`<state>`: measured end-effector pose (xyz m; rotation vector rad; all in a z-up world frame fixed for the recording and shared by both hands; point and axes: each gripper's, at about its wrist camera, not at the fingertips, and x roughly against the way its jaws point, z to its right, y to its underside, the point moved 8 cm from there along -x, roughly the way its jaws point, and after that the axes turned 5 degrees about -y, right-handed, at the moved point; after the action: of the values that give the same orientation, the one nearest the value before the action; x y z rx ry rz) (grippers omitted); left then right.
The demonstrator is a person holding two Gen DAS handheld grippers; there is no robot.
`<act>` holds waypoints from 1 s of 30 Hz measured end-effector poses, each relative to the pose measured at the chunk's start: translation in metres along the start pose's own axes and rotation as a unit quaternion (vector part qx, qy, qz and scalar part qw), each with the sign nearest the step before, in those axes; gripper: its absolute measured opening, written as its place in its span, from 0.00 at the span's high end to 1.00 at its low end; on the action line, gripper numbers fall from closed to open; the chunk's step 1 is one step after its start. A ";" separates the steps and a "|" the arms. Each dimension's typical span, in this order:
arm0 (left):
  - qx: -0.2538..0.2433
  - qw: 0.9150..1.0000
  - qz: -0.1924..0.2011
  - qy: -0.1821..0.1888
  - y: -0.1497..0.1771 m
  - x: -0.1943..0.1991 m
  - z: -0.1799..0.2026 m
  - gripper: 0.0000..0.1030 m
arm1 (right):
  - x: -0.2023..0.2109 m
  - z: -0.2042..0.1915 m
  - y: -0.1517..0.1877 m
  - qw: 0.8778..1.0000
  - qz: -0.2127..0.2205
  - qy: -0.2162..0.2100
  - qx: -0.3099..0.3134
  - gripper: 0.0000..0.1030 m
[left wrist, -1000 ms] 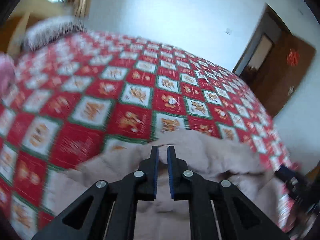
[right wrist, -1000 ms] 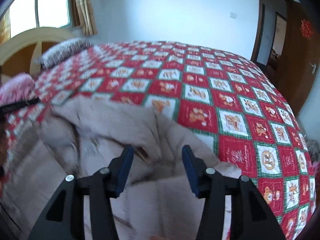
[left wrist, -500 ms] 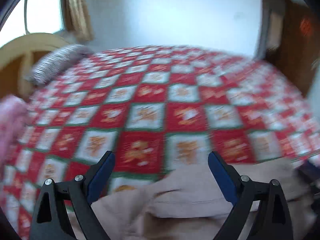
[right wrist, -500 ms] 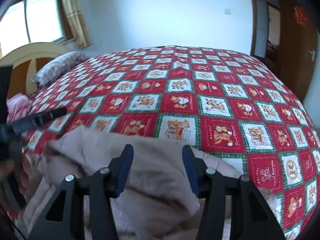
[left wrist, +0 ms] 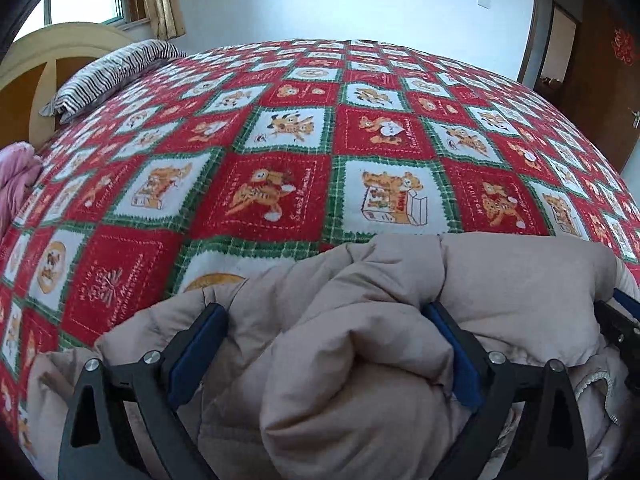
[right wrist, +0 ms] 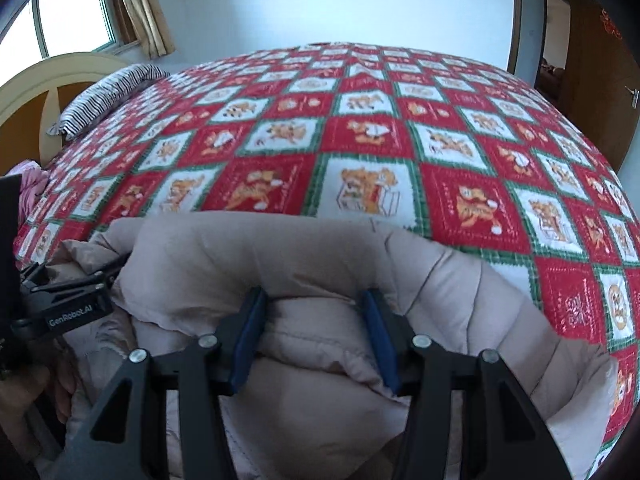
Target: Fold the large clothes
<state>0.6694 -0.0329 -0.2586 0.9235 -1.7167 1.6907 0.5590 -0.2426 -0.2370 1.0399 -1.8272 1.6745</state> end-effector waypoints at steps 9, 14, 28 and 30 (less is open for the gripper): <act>-0.003 1.000 0.002 -0.005 0.003 -0.004 0.002 0.01 | -0.013 0.002 0.010 1.000 -0.009 0.007 0.002 0.47; -0.004 1.000 0.002 -0.007 0.004 -0.005 0.002 0.01 | -0.015 0.002 0.011 1.000 -0.006 0.011 0.006 0.47; -0.009 1.000 0.002 -0.016 0.004 -0.006 0.003 0.01 | -0.019 0.001 0.012 1.000 -0.010 0.024 0.017 0.47; -0.009 1.000 0.001 -0.016 0.004 -0.006 0.003 0.01 | -0.019 0.001 0.012 1.000 -0.010 0.023 0.017 0.47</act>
<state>0.6699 -0.0357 -0.2661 0.9438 -1.7522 1.6673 0.5615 -0.2393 -0.2591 1.0216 -1.7588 1.7086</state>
